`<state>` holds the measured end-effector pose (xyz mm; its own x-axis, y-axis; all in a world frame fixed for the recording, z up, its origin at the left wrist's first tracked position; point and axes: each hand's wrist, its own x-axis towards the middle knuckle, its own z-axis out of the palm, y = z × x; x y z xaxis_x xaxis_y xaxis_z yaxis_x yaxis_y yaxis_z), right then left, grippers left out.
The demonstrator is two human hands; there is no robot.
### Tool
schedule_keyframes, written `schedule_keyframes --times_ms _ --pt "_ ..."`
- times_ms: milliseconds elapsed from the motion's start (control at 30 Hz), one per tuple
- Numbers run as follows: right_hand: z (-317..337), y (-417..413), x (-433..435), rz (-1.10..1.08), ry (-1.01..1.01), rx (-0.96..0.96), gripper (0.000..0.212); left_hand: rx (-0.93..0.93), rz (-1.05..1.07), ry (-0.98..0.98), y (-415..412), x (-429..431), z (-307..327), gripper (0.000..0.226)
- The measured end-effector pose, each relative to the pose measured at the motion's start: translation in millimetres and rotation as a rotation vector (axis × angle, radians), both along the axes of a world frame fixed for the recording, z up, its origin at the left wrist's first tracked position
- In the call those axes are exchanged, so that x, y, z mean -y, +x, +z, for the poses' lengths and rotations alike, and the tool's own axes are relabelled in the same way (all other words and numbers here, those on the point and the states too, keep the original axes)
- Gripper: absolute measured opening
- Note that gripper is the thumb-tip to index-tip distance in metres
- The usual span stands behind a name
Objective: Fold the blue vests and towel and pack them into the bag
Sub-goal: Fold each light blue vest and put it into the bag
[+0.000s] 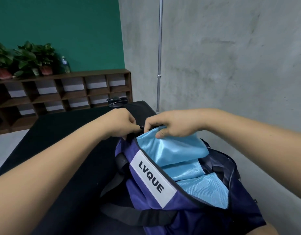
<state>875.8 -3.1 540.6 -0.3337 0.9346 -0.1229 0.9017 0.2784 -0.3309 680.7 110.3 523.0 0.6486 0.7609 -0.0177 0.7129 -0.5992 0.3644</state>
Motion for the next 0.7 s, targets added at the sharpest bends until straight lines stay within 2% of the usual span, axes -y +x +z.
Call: schedule_keyframes --times_ms 100,233,333,400,467,633,700 --pt "-29.0 -13.7 -11.3 0.02 0.112 0.052 0.03 -0.022 -0.023 -0.042 -3.9 -2.6 3.7 0.02" --pt "-61.5 -22.9 -12.0 0.07 0.644 0.416 0.039 0.009 0.0 -0.06 -6.7 -3.1 3.6 0.017" --pt "-70.1 -32.4 7.1 0.064 0.815 0.528 0.054 0.03 -0.003 -0.068 -8.4 -2.5 2.6 0.018" --pt "-74.0 -33.0 24.0 0.059 0.861 0.474 0.058 0.021 -0.015 -0.054 -9.8 -2.0 1.7 0.02" --pt "-79.2 -27.5 40.2 0.039 0.863 0.459 0.05 0.02 -0.017 -0.039 -11.1 -1.5 1.3 0.02" --pt "-100.6 -10.0 72.6 0.004 0.674 0.512 0.037 0.028 -0.02 0.002 -7.3 2.3 3.0 0.023" --pt "-110.7 -5.6 78.9 -0.006 0.626 0.514 0.043 0.027 -0.03 0.031 -2.5 5.3 4.1 0.025"
